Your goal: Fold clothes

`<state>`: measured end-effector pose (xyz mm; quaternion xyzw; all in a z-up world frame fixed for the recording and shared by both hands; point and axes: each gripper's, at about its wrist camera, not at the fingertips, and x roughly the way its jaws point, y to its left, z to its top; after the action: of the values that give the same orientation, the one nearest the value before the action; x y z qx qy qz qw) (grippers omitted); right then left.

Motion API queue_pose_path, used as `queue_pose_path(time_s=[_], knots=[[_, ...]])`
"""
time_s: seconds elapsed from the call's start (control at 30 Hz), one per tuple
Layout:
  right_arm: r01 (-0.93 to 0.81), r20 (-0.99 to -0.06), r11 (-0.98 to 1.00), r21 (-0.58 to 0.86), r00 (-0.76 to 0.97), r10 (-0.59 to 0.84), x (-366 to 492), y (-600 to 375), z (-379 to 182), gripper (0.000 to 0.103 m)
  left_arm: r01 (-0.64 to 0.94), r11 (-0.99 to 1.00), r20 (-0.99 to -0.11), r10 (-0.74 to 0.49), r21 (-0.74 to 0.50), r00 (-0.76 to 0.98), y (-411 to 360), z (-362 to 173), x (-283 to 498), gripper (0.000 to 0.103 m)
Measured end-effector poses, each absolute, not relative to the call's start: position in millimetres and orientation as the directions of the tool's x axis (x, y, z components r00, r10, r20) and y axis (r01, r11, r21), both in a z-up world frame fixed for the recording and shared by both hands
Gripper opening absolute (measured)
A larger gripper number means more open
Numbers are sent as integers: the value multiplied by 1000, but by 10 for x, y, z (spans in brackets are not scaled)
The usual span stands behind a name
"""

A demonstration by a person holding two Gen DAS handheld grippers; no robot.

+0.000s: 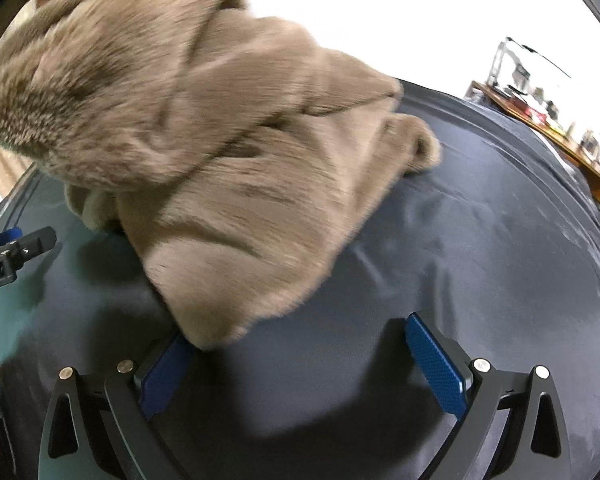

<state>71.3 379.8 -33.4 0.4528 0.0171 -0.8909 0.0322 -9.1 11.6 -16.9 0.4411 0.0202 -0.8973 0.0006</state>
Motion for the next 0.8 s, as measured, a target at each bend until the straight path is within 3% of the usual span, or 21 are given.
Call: queue_pose_path(time_s=[0.17,0.47,0.8], knots=[[51,-752,-994,92,-650,-103,822,4075,-219,102,21,-998,-805,32,-55,-593,105,-203,-97,103],[170,-563,-985,-28,-817,-125,779,4053,185,102,36,-998,-815,28,-60,-578,70,-235,-168,103],[297,-512,-955,10,-818,-261,617,3675,413,102,24,-998,-815,35,-59,-578,-15,-244,-54,103]])
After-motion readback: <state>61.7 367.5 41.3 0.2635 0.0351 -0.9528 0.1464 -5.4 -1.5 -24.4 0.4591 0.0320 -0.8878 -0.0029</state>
